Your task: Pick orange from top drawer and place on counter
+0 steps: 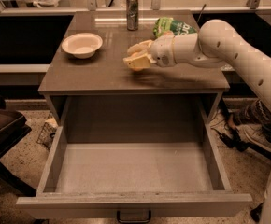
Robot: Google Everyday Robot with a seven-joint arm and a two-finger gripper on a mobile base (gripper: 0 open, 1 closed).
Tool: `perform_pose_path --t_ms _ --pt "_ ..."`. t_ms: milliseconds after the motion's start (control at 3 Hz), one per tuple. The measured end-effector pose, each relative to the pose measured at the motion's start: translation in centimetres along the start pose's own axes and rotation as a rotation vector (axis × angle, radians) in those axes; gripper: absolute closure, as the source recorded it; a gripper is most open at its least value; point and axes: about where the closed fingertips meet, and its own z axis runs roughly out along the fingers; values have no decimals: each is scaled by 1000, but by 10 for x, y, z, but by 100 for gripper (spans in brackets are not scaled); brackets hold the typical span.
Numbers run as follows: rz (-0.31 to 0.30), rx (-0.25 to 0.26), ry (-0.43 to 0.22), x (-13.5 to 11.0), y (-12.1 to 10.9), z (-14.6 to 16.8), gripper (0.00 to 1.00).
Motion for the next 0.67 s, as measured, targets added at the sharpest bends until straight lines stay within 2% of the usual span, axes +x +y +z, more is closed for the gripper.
perform_pose_path --t_ms 333,667 --pt "0 -4 -1 0 1 2 28" --pt "0 -12 -2 -1 3 7 0"
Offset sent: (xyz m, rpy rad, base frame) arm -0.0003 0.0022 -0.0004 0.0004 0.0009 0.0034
